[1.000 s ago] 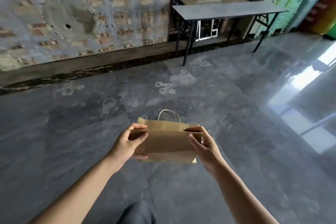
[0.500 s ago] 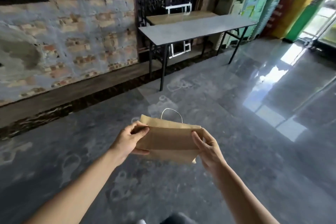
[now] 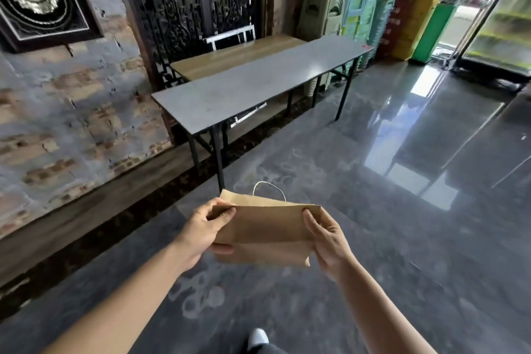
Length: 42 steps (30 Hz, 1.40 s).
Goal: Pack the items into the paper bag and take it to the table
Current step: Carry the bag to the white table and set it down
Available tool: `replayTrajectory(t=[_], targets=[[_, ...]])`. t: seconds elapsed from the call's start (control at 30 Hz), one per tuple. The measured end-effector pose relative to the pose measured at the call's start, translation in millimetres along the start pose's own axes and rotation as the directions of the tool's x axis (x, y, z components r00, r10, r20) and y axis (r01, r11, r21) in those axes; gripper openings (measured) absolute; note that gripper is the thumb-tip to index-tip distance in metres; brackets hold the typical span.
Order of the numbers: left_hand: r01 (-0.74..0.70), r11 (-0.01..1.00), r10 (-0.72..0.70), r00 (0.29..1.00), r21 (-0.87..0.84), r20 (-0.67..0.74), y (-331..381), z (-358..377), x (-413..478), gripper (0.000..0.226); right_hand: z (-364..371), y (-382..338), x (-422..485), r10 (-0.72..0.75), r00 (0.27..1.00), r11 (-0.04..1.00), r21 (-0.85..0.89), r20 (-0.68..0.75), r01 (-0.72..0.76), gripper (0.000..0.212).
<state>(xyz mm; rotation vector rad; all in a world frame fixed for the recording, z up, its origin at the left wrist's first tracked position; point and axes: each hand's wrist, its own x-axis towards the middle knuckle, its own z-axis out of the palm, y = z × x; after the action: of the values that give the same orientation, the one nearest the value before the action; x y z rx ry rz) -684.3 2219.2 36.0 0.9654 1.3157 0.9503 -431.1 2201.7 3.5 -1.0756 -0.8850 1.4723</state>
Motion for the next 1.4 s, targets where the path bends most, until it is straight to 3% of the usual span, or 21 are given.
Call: replayTrajectory(t=[0.23,0.6,0.83,0.93,1.17,1.3,1.4], targets=[[-0.024,1.0,0.023,0.998,-0.009,-0.057,80,-9,184,0.007,16,-63,221,0.026,1.0,0.994,-0.11,0.017,-0.024,0.013],[-0.052,0.998,0.058,0.975,0.034,-0.217,143,-27,511,0.006,30,-75,579,0.015,1.0,0.978,-0.208,0.023,-0.01,0.013],[-0.021,0.999,0.029,0.953,0.03,-0.3,204,-38,676,0.009,45,-111,774,0.078,0.992,0.959,-0.279,0.097,-0.048,0.043],[0.01,1.0,-0.003,0.937,0.017,-0.348,215,-42,724,0.009,49,-116,842,0.123,0.978,0.95,-0.304,0.168,-0.068,0.043],[0.022,0.998,-0.049,0.84,-0.057,-0.54,217,-27,826,0.011,47,-111,991,0.238,0.902,0.941,-0.315,0.361,-0.122,0.03],[0.056,0.994,-0.102,0.778,-0.093,-0.62,208,-9,865,0.012,27,-112,1056,0.302,0.81,0.861,-0.508,0.503,-0.005,0.012],[0.093,0.985,-0.165,0.744,-0.145,-0.647,195,7,886,0.014,15,-97,1088,0.385,0.768,0.77,-0.637,0.512,0.04,0.041]])
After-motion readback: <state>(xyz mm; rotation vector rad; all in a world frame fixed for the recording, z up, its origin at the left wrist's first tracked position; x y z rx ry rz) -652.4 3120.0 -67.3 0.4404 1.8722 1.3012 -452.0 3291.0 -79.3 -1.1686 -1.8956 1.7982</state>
